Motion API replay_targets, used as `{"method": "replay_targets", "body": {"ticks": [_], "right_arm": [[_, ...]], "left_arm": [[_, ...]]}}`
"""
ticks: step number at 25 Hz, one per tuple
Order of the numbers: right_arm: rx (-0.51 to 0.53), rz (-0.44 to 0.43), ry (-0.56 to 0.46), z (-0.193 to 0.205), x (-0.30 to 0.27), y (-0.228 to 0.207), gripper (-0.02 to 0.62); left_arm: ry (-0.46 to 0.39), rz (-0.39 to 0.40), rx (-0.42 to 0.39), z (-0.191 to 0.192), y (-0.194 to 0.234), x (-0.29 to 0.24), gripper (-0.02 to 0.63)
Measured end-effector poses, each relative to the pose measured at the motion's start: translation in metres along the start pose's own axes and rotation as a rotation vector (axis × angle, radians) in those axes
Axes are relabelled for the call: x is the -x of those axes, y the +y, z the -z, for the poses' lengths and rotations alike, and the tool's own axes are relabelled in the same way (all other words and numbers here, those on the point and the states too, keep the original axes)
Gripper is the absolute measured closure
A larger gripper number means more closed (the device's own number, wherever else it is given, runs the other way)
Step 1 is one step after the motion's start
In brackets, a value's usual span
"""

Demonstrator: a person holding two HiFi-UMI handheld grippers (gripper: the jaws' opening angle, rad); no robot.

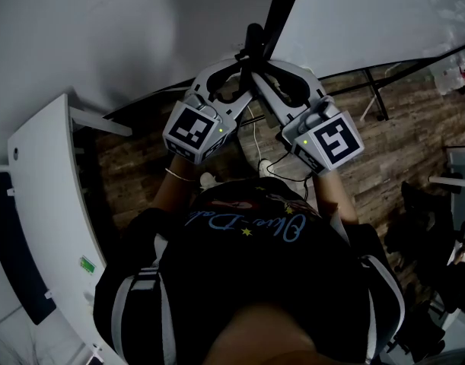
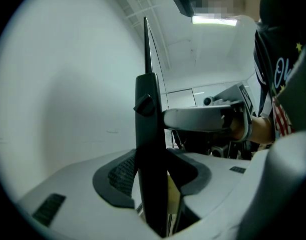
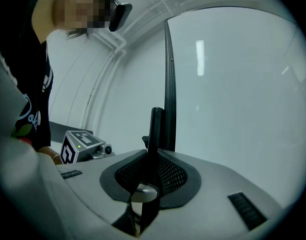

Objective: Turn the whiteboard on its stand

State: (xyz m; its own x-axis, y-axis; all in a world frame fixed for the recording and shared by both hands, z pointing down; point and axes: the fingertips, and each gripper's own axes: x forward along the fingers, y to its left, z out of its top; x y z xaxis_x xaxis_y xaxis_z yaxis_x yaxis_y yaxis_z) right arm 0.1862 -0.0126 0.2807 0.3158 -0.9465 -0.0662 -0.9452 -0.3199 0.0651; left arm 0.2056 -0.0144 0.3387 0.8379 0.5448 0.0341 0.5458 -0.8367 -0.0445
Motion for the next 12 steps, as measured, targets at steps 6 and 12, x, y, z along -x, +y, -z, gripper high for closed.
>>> {"method": "replay_targets", "body": {"ticks": [6,12], "right_arm": [[-0.005,-0.006,0.006,0.001,-0.005,0.0,0.532],[-0.004,-0.012,0.018,0.002,-0.011,-0.002,0.532]], "left_arm": [[0.013,0.006,0.005,0.002,0.005,0.001,0.42],[0.017,0.005,0.004,0.0,0.011,0.0,0.422]]}}
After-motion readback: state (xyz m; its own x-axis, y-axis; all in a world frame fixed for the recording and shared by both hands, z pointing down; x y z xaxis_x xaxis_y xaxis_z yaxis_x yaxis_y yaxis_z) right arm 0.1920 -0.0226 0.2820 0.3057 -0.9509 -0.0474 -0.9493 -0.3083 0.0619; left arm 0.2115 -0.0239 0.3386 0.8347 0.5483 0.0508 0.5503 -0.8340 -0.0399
